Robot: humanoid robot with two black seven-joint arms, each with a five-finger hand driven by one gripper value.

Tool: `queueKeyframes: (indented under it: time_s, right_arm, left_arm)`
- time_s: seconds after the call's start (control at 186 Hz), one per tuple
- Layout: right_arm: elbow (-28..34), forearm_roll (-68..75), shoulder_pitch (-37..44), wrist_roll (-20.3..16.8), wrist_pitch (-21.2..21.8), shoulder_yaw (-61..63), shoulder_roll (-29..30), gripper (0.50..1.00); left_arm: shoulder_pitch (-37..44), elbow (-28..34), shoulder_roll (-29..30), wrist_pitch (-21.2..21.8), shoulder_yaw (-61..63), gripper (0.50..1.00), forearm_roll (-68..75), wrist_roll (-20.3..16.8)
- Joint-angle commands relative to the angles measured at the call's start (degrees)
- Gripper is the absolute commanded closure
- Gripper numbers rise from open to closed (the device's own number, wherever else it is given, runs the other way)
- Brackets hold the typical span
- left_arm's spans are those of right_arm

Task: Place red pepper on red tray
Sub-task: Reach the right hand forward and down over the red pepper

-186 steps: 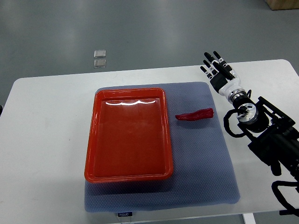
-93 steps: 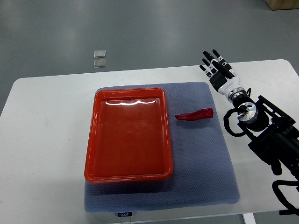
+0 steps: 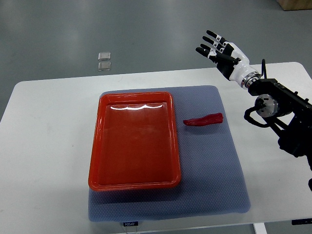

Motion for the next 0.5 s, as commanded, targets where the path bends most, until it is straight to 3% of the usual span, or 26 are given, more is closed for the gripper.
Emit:
queueKeyframes:
  time_s: [0.0, 0.268, 0.494]
  right_arm:
    - [1.82, -3.2, 3.52, 0.0, 2.03, -6.3, -4.02, 0.585]
    - [4.45, -20.85, 10.91, -0.09, 12.92, -17.81, -11.49, 0.585]
    - [6.91, -39.49, 13.72, -0.09, 14.33, -28.01, -12.9, 0.585]
  left_arm:
    - [0.0, 0.0, 0.0, 0.0, -0.01, 0.5, 0.01, -0.02]
    - [0.0, 0.0, 0.0, 0.0, -0.01, 0.5, 0.01, 0.06]
    - [0.0, 0.0, 0.0, 0.0, -0.01, 0.5, 0.01, -0.02]
